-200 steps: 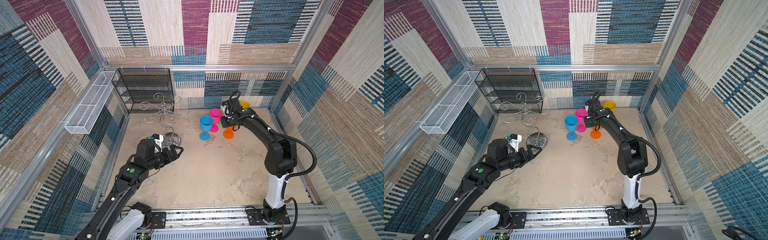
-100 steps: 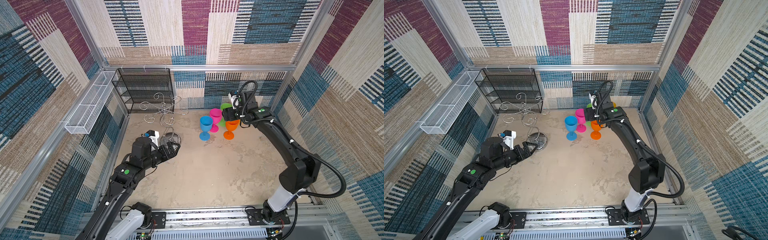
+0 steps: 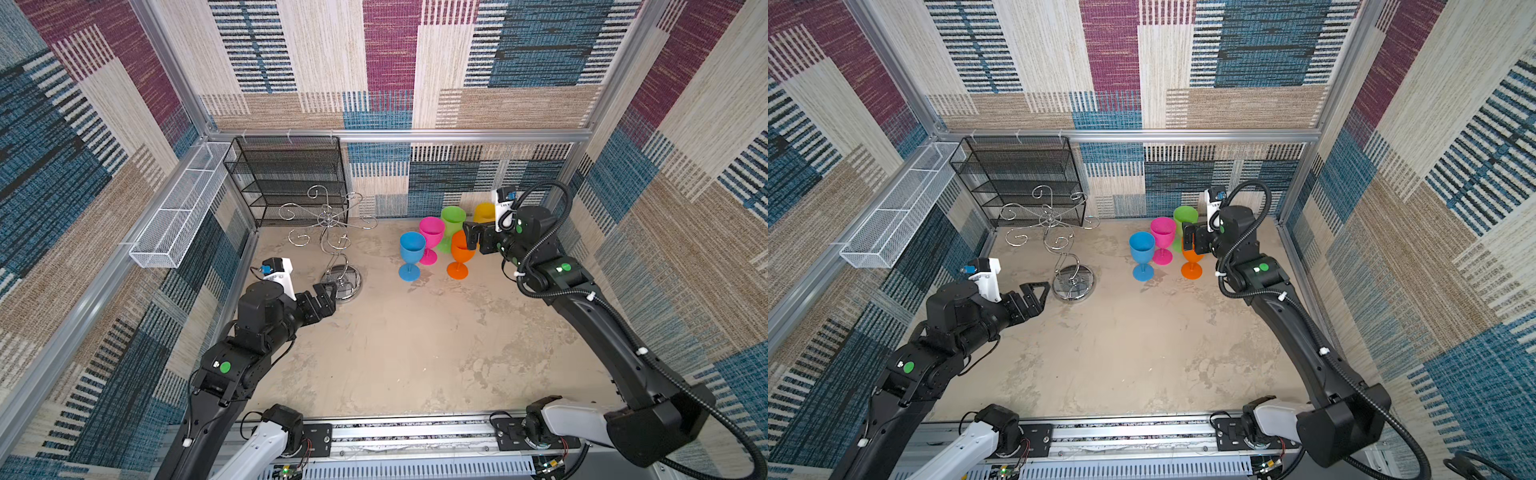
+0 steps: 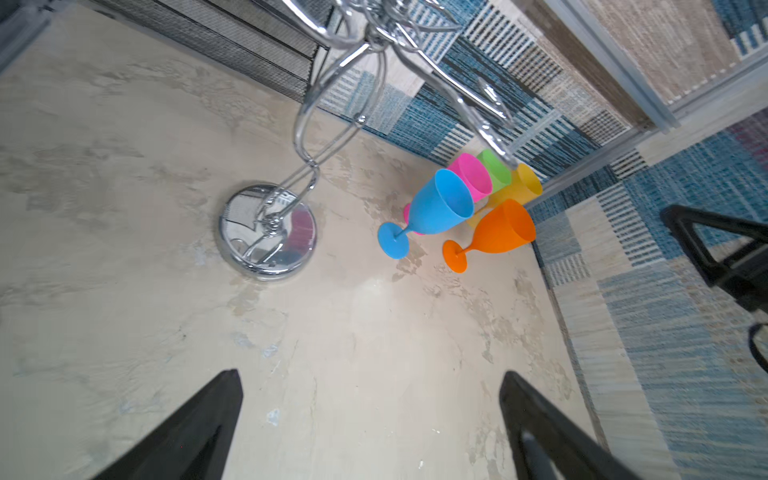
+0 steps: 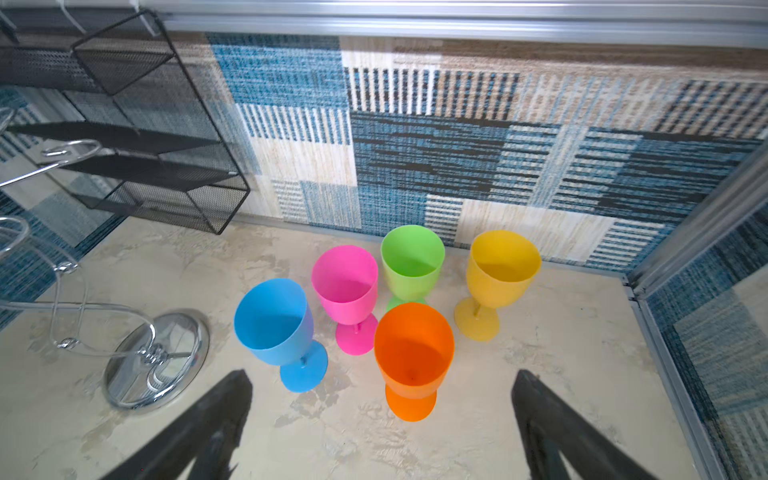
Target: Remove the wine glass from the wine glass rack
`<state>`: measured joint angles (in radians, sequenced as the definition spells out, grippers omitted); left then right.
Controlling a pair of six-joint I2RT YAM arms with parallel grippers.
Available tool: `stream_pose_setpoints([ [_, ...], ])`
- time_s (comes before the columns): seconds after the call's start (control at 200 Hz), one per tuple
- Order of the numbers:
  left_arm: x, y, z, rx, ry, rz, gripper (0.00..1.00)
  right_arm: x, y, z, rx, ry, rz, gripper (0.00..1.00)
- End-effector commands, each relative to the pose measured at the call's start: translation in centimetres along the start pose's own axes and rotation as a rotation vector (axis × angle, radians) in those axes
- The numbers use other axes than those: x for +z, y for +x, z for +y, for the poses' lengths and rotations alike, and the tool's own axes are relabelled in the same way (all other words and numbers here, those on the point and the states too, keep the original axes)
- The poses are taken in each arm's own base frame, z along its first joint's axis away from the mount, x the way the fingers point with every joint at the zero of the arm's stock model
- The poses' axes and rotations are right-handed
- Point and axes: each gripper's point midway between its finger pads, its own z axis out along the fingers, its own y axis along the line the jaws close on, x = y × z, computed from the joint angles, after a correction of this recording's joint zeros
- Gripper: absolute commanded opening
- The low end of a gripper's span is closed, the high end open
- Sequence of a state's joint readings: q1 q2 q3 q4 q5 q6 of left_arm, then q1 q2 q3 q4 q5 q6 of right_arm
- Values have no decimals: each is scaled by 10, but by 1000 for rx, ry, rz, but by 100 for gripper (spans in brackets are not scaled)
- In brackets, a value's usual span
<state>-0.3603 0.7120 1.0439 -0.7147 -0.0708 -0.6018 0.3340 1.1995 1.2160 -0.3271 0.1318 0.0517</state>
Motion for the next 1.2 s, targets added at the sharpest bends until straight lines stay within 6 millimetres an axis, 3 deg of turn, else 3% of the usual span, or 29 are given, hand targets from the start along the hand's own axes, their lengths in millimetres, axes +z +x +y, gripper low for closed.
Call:
stream_pose_setpoints([
  [0.0, -10, -13, 29, -4, -149, -103, 100, -19, -18, -20, 97, 87, -207, 100],
  [0.285, -13, -9, 79, -79, -349, -233, 99, -49, 54, -77, 174, 343, -329, 100],
  [0.631, 24, 2, 111, -187, -464, -249, 99, -41, 133, -127, 248, 498, -277, 100],
  [0.961, 73, 14, 163, -322, -562, -258, 99, -31, 171, -167, 266, 608, -241, 100],
  [1.197, 107, 22, 198, -289, -693, -252, 99, -12, 188, -186, 280, 644, -204, 100],
])
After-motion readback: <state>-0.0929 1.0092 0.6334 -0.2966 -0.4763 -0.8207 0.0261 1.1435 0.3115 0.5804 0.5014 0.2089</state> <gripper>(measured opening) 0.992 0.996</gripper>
